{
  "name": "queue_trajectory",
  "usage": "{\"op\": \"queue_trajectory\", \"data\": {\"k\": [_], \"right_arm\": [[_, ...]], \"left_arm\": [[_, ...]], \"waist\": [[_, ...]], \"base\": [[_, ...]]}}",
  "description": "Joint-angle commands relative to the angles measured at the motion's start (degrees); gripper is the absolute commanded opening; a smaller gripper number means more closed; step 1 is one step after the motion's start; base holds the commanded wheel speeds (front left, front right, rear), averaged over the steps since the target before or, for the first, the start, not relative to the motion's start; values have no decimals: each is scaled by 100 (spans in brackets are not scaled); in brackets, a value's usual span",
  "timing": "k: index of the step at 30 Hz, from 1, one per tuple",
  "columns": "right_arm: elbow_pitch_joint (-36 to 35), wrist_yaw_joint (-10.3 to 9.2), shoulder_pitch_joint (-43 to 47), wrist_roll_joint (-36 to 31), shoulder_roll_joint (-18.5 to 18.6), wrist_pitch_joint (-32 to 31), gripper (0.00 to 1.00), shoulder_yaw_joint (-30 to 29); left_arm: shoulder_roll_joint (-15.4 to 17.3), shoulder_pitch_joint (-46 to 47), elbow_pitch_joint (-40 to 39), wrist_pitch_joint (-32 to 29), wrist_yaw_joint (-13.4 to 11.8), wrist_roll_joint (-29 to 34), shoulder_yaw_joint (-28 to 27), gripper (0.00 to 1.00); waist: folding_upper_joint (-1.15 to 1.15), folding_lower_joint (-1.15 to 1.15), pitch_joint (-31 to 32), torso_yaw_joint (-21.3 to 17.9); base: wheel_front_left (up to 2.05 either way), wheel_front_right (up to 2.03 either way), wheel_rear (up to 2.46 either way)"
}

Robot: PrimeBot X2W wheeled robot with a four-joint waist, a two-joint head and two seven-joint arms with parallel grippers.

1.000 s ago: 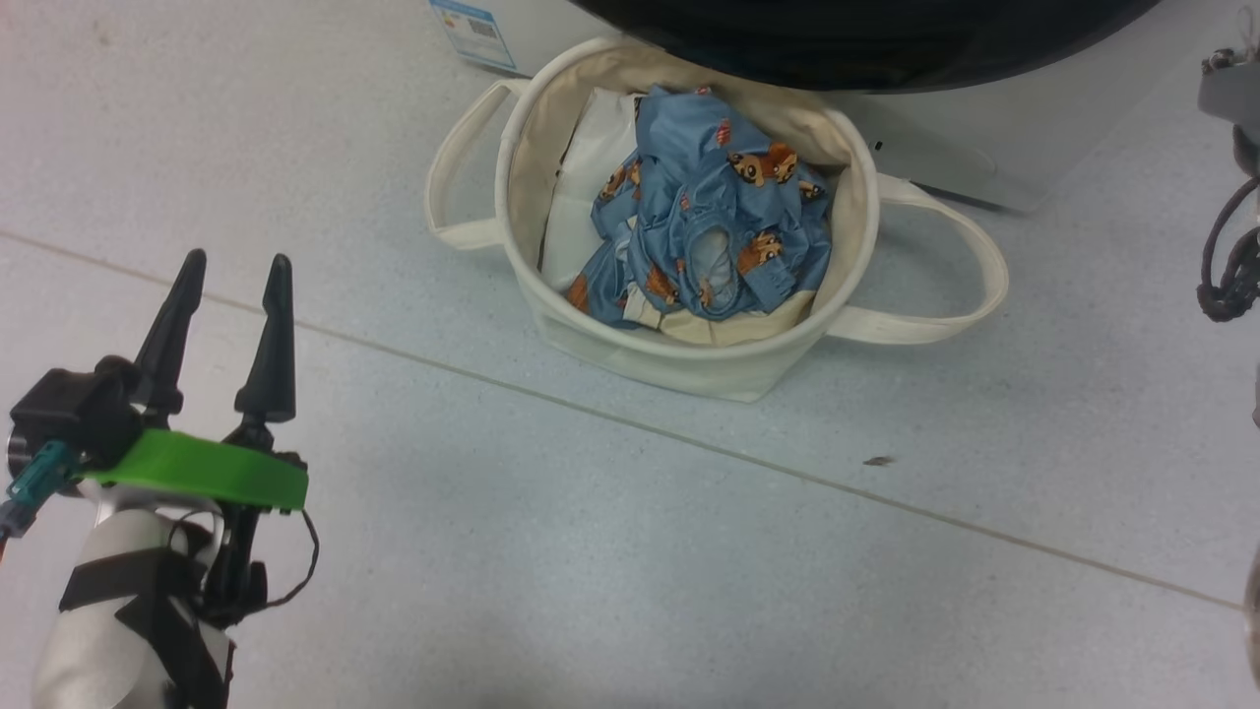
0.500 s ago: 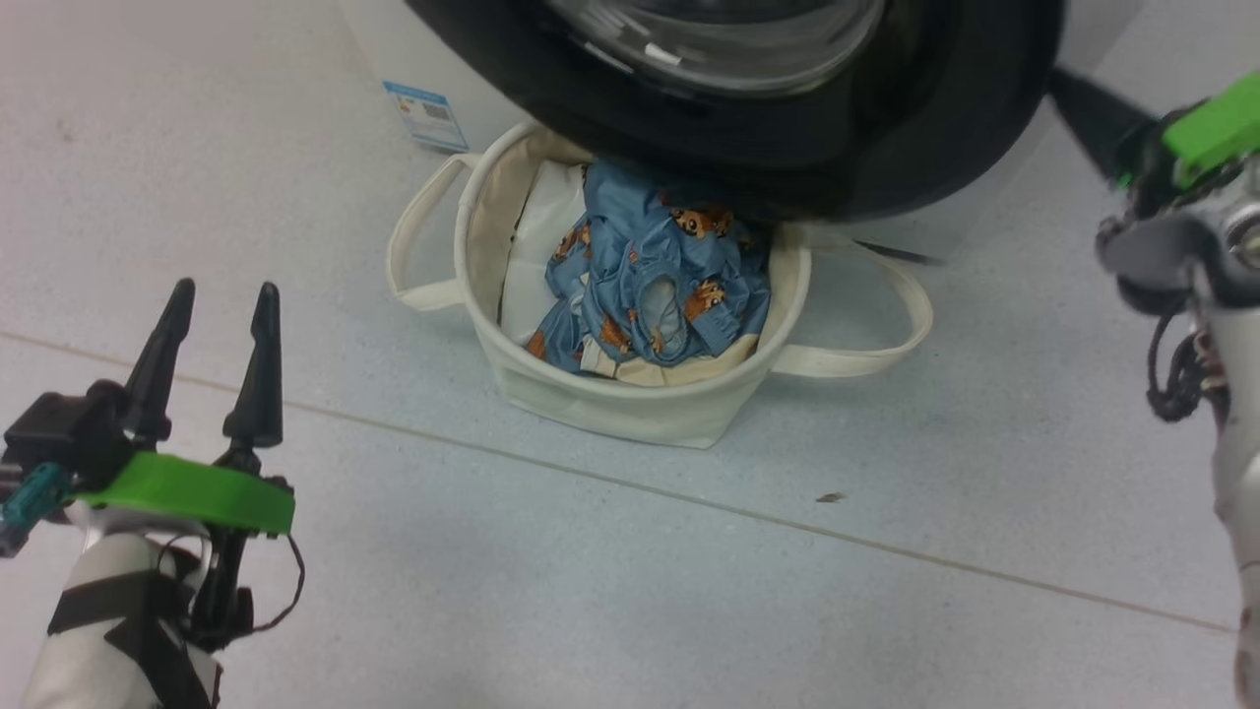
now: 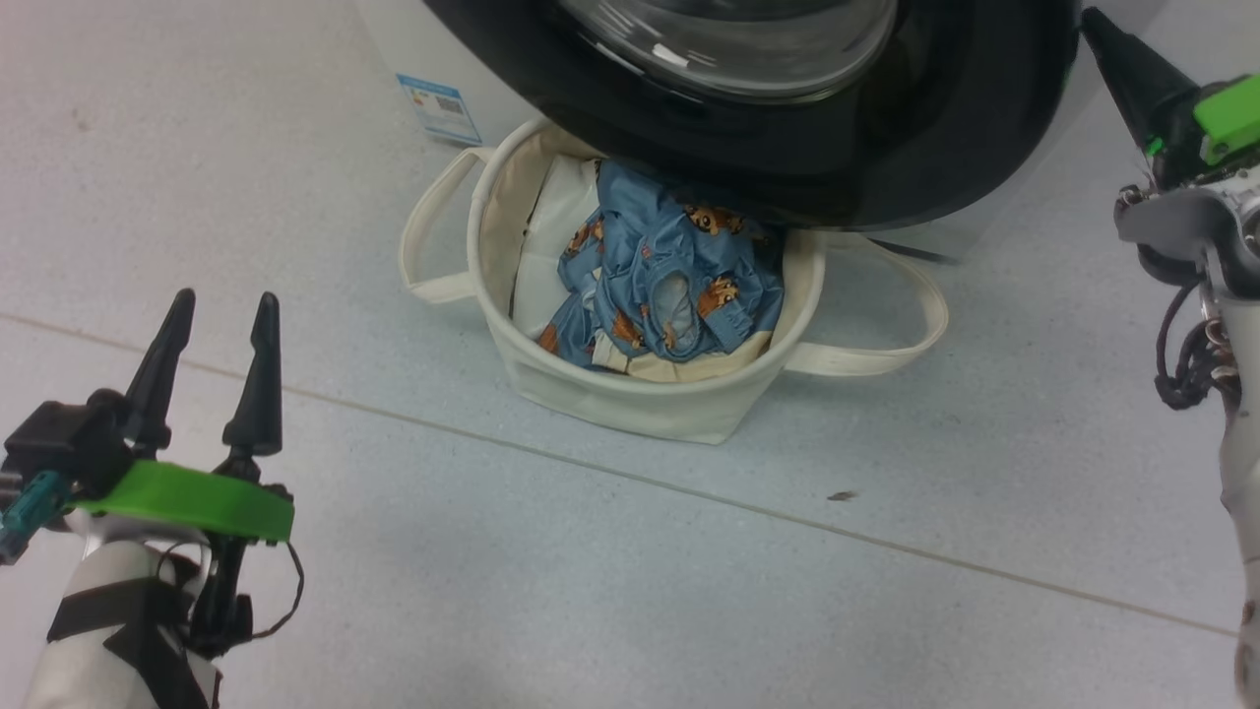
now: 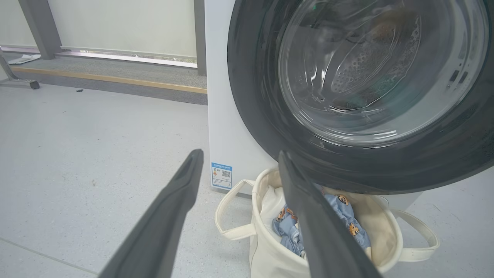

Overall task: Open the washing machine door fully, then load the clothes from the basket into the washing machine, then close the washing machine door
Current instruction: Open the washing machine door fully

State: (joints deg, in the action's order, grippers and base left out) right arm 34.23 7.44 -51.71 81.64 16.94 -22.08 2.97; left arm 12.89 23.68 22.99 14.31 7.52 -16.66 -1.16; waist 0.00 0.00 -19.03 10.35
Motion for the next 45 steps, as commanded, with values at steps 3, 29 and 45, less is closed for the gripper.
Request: {"op": "queue_trajectory", "data": {"k": [3,29,45], "right_arm": [[-150,5,-410,-73,-32,-89,0,170],[-743,5,628,-282,-282,-1349,0,1018],[-866,5,1340,-583,-548,-1774,0,1123]], "left_arm": [[180,67,-206,69,-4,15,-258,100],[353,-744,-129,69,-69,183,-579,100],[431,-1413,-149,2,-189,164,-675,100]], "waist": [[0,0,-94,99],[0,0,1099,87],[0,0,1962,816]], "base": [[0,0,0],[0,0,0],[0,0,0]]}}
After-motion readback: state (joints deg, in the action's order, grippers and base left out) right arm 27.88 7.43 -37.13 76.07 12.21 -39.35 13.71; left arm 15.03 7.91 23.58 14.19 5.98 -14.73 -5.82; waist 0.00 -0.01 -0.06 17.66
